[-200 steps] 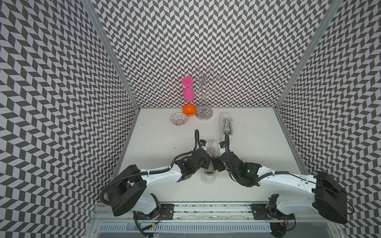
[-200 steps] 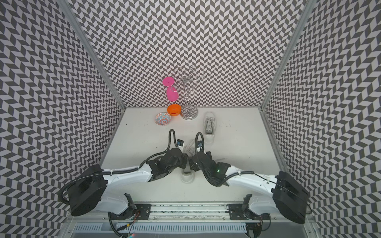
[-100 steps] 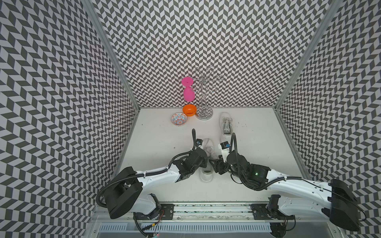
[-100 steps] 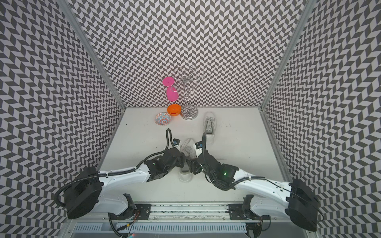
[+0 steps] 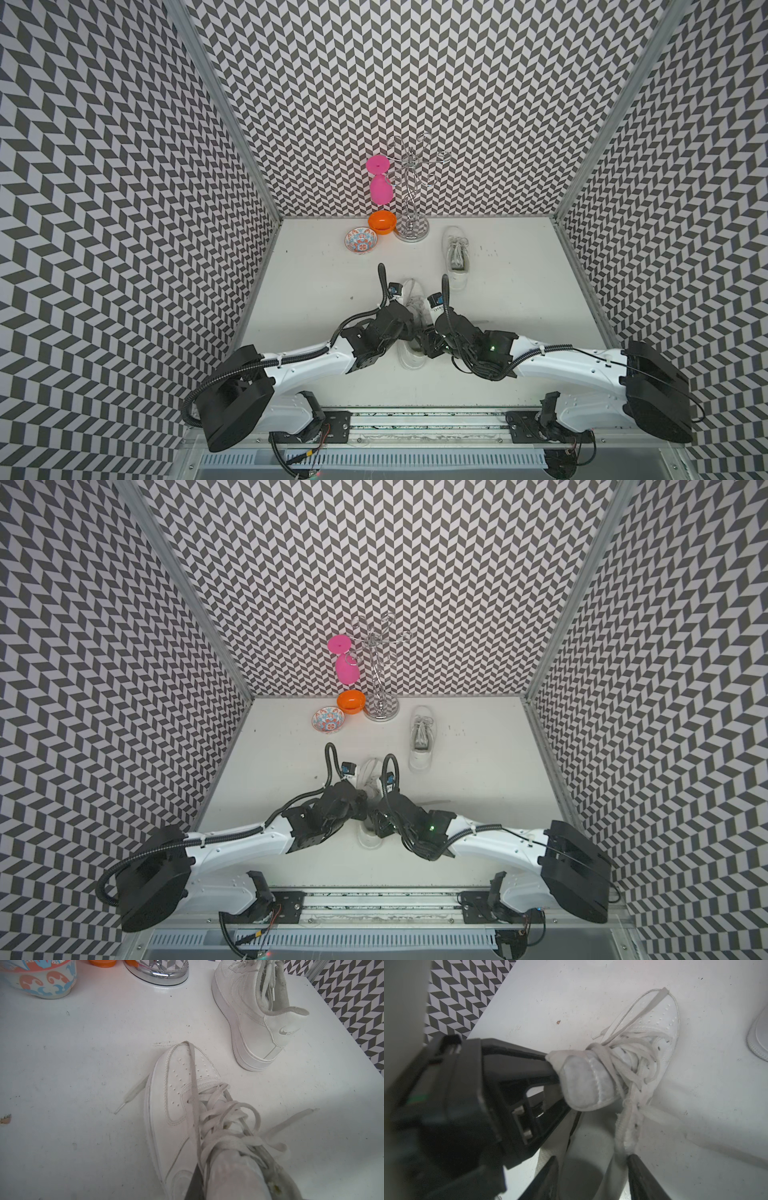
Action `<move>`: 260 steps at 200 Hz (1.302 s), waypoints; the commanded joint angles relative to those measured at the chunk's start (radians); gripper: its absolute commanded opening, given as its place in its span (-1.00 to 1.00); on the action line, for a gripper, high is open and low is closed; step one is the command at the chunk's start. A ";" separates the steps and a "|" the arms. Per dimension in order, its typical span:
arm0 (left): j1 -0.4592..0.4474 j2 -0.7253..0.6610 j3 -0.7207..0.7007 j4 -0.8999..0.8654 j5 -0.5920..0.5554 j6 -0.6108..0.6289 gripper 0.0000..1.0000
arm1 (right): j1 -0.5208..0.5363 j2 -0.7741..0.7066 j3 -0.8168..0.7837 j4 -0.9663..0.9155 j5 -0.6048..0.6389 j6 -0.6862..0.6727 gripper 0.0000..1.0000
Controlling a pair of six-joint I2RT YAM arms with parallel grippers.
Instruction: Remove the insole from the shoe
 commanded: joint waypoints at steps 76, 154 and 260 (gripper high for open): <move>-0.053 -0.083 -0.018 0.137 -0.032 -0.054 -1.00 | -0.013 -0.149 -0.051 -0.002 0.085 -0.036 0.07; -0.131 -0.055 -0.007 0.137 -0.160 -0.047 -1.00 | 0.010 -0.218 -0.048 -0.026 -0.016 -0.048 -0.19; -0.137 0.019 0.022 0.093 -0.210 -0.095 -1.00 | 0.128 -0.251 -0.088 -0.102 -0.030 0.079 -0.26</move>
